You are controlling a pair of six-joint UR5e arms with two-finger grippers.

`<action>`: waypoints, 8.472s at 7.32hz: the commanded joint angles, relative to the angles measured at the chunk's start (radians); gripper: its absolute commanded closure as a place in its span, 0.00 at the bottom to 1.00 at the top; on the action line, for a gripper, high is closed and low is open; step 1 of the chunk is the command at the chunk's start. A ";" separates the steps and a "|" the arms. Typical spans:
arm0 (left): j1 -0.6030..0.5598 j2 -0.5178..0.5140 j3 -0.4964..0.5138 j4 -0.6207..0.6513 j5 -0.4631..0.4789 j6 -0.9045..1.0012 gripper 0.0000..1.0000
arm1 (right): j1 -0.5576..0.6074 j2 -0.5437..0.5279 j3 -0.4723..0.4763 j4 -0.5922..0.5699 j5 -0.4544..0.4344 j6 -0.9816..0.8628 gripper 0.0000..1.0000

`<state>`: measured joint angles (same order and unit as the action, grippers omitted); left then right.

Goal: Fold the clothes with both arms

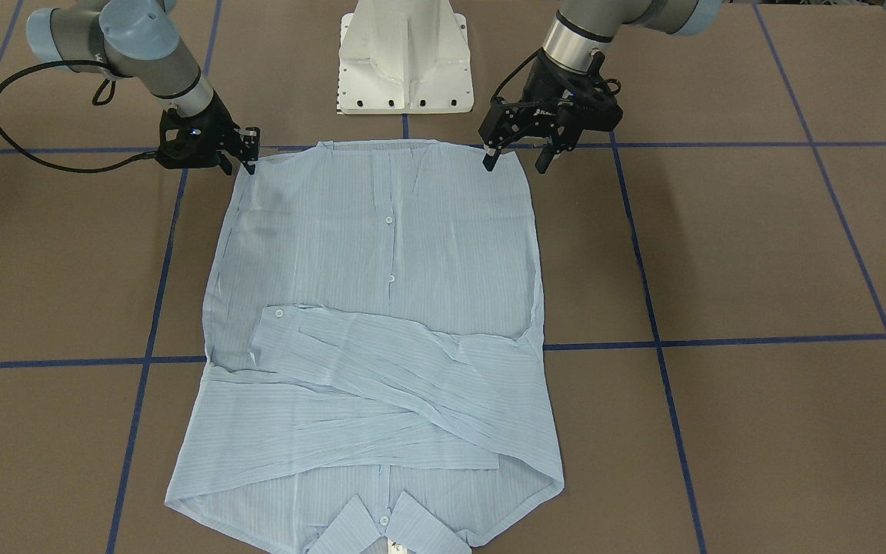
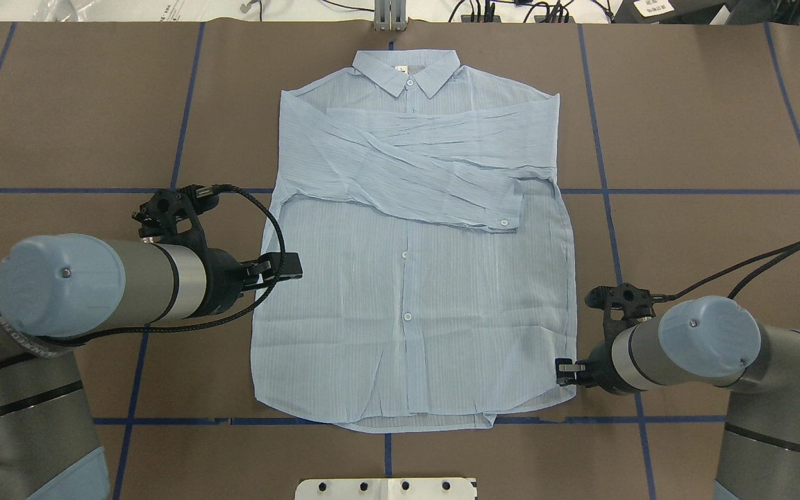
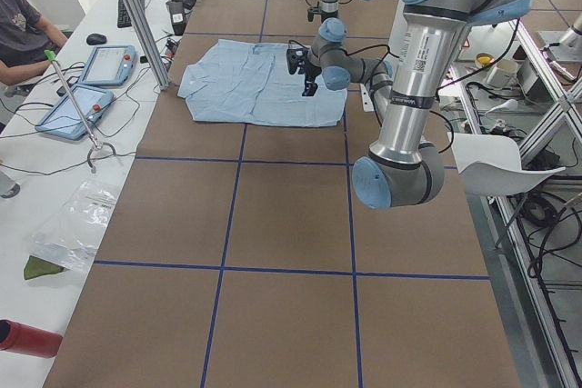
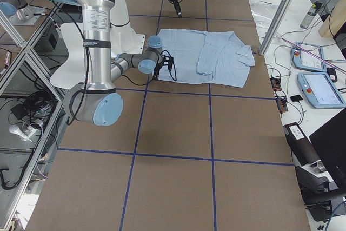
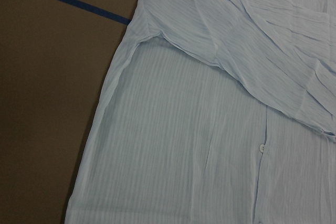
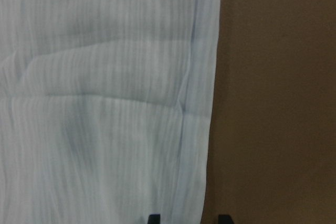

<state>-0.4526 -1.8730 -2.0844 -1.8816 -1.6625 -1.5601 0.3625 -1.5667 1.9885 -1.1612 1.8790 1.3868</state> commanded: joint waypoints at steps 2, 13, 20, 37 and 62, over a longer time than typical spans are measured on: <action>0.002 0.000 0.003 -0.001 0.000 0.000 0.02 | -0.008 0.004 -0.002 -0.015 0.003 0.000 0.53; 0.002 0.000 -0.008 -0.001 -0.002 0.000 0.02 | -0.008 0.016 0.003 -0.058 0.048 0.003 0.96; 0.102 0.083 -0.009 0.001 0.003 -0.108 0.02 | 0.027 0.024 0.049 -0.066 0.060 0.009 1.00; 0.256 0.026 0.112 0.228 0.067 -0.157 0.53 | 0.052 0.020 0.075 -0.066 0.063 0.009 1.00; 0.103 0.026 0.033 0.225 -0.001 0.049 1.00 | 0.322 0.020 0.070 -0.055 0.318 -0.037 1.00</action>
<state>-0.3363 -1.8462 -2.0490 -1.6566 -1.6319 -1.5260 0.6737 -1.5463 2.0597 -1.2161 2.1913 1.3525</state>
